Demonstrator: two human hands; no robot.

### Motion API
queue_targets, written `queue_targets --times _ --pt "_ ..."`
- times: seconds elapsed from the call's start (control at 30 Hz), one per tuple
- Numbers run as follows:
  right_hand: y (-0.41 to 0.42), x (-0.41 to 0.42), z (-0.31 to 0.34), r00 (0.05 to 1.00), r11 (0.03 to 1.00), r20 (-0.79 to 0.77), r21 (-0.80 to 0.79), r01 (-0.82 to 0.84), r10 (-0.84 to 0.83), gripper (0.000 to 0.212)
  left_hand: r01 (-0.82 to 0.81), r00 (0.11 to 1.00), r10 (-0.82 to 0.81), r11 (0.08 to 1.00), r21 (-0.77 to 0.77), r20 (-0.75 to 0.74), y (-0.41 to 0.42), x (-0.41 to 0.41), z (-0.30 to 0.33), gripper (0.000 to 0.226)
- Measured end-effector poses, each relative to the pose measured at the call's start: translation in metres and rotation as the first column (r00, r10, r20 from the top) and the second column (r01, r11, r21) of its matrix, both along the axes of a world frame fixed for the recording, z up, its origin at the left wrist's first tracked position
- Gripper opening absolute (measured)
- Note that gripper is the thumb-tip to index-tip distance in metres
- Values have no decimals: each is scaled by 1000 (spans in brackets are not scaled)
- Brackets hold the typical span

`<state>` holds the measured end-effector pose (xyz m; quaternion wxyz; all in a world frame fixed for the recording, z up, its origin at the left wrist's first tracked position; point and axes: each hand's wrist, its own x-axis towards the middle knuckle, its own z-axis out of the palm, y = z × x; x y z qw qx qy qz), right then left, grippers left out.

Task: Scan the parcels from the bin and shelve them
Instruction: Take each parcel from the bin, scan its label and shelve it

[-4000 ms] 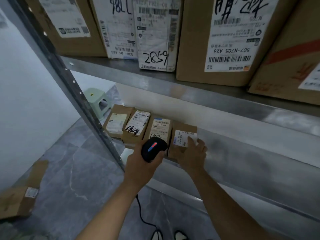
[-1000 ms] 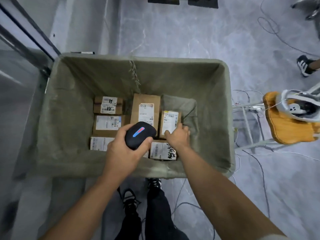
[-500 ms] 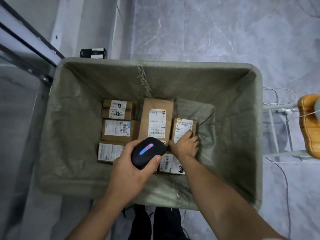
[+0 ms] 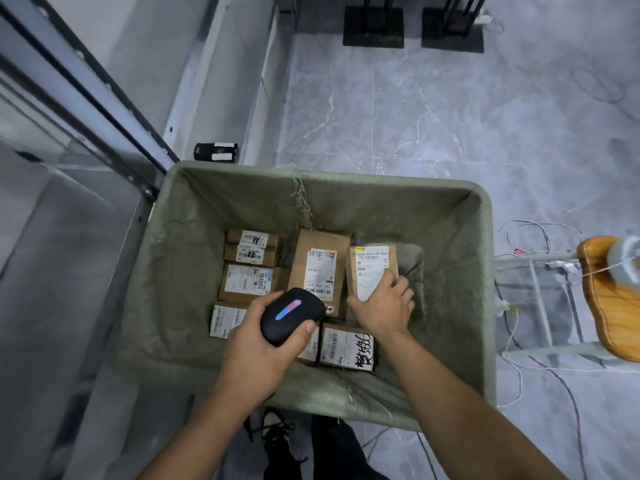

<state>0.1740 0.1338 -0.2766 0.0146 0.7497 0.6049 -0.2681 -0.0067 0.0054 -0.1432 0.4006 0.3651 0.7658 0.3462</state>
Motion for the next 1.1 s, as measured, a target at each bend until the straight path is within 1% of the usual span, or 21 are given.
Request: queue_targets --times 0.07,0.13,0.27,0.37,0.53,0.7,0.83,0.93,1.0,1.1 --pt "0 -4 17 996 996 -20 29 -87 88 96 -30 999 30 999 33 -11 -5 -3 8 51" --pt "-1 -11 34 980 980 -42 55 -192 194 99 -66 997 68 996 65 -28 -12 -7 16 48" --pt "-9 -28 69 907 908 -88 132 -398 411 98 -103 991 113 985 140 -68 -30 -21 33 46" --pt "-17 -43 97 821 821 -93 170 -545 564 100 -126 985 146 974 190 -95 -43 -38 48 47" --pt "-32 -62 140 662 644 -27 262 -718 749 103 -145 972 184 959 243 -146 -73 -66 71 50" --pt "-51 -81 173 507 461 106 291 -838 855 107 -126 947 196 956 266 -255 -122 -85 95 57" --pt "-76 -97 198 377 309 187 311 -899 907 106 -52 930 150 957 285 -336 -164 -102 106 64" --pt "-98 -108 213 260 167 285 313 -935 923 104 -11 916 116 964 267 -383 -196 -113 107 68" --pt "-112 -113 220 202 105 329 289 -952 923 100 -1 903 113 965 261 -414 -214 -117 107 70" --pt "-131 -121 231 114 20 382 242 -970 917 100 21 889 91 971 238 -449 -234 -121 107 76"
